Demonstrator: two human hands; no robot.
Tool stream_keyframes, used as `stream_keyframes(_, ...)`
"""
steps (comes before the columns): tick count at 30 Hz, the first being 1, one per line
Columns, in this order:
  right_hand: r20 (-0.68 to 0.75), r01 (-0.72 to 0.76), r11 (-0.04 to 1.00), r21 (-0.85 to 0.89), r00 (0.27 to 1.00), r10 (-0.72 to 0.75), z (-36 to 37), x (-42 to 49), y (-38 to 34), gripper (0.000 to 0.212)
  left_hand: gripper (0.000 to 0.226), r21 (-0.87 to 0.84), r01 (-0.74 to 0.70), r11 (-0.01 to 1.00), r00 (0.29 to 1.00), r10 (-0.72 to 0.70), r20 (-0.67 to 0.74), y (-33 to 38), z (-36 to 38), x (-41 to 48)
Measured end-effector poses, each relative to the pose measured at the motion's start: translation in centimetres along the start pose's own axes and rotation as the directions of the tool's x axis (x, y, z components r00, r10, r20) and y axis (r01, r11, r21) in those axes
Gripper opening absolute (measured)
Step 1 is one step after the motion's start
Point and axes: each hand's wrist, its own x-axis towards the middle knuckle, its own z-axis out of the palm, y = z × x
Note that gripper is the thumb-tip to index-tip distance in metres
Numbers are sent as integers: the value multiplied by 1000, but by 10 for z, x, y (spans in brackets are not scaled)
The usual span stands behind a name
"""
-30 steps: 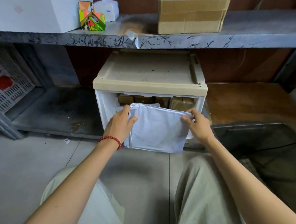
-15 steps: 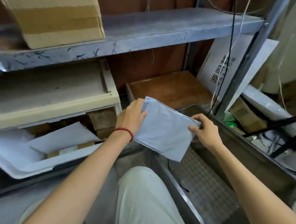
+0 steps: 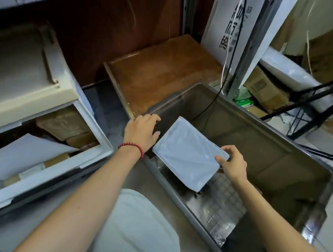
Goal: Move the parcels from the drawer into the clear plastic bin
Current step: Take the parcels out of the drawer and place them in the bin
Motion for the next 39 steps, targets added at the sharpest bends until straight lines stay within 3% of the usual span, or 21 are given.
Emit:
stream_keyframes(4,-15,-96,995,-20,995,96,30,1,22,18,38,108,72,992,997,-67,-43,-15,5,-1)
stream_keyframes(8,35,-169,985,-38,985,171,64,7,35,23,43,178,225,958,974,-225,-20,-27,10,-11)
stream_keyframes(19,107,-224,972,-70,967,231,113,24,57,26,42,-109,272,956,945,-286,-158,-57,24,8)
stream_keyframes(26,216,-239,966,-93,943,254,143,34,74,32,40,-181,260,949,918,-301,-257,-70,34,31)
stream_keyframes(31,216,-247,956,-158,936,278,157,33,91,32,38,-200,230,952,915,-282,-289,-77,39,42)
stream_keyframes(36,279,-196,951,-239,925,260,164,21,101,63,35,-203,228,952,910,-283,-304,-81,43,44)
stream_keyframes(39,242,-176,938,-299,937,253,172,9,102,85,33,-214,231,949,906,-290,-308,-82,44,44)
